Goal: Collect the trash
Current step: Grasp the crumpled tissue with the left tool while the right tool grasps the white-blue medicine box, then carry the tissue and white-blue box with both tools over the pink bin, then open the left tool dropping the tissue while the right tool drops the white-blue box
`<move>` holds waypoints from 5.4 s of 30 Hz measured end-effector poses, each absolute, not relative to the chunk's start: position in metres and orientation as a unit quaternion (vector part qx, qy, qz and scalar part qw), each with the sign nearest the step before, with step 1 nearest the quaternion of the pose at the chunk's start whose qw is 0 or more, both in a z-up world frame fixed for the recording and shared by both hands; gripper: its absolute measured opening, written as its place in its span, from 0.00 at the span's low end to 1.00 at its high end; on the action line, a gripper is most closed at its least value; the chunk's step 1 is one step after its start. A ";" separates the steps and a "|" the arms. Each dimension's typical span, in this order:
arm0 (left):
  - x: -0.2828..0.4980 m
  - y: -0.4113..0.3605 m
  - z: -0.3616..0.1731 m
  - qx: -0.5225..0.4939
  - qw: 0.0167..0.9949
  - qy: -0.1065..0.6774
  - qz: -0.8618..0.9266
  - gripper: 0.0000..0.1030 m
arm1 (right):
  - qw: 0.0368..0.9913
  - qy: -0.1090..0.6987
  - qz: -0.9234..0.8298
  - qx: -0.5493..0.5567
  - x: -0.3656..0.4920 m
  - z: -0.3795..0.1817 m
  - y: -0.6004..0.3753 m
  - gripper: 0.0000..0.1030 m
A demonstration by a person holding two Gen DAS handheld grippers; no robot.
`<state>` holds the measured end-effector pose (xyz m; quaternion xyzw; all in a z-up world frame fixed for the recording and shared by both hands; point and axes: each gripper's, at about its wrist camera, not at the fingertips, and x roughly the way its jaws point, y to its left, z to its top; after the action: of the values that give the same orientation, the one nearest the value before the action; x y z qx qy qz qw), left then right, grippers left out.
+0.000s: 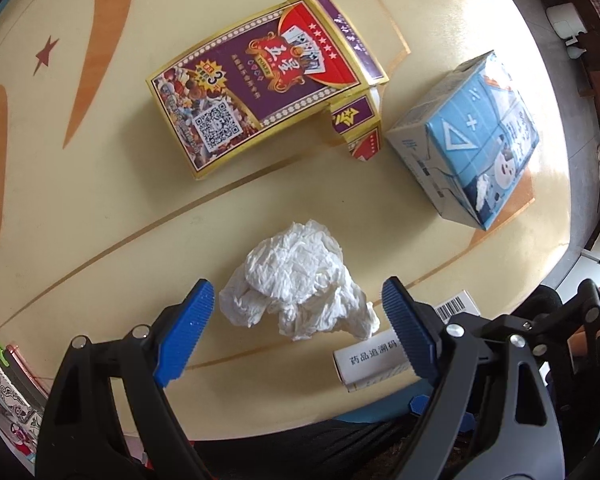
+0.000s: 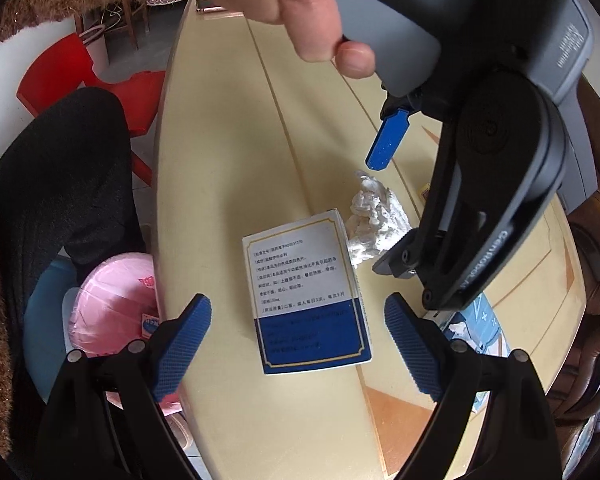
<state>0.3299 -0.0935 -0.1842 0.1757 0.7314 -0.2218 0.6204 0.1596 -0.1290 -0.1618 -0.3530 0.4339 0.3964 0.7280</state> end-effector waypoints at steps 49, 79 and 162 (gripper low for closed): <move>0.308 -0.103 -0.152 0.195 0.660 0.696 -0.205 0.27 | 0.784 0.505 0.282 -0.227 0.162 -0.165 -0.185 0.66; 0.138 -0.027 -0.065 0.212 0.726 0.619 -0.213 0.27 | 0.824 0.503 0.204 -0.164 0.090 -0.084 -0.171 0.66; 0.050 -0.065 -0.392 0.220 0.564 0.733 -0.311 0.29 | 0.734 0.654 0.173 -0.057 0.007 -0.364 -0.158 0.66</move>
<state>0.0498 -0.0647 -0.3925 0.2200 0.7328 -0.3113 0.5637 0.0072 -0.1579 -0.3642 -0.0569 0.6544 0.1728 0.7340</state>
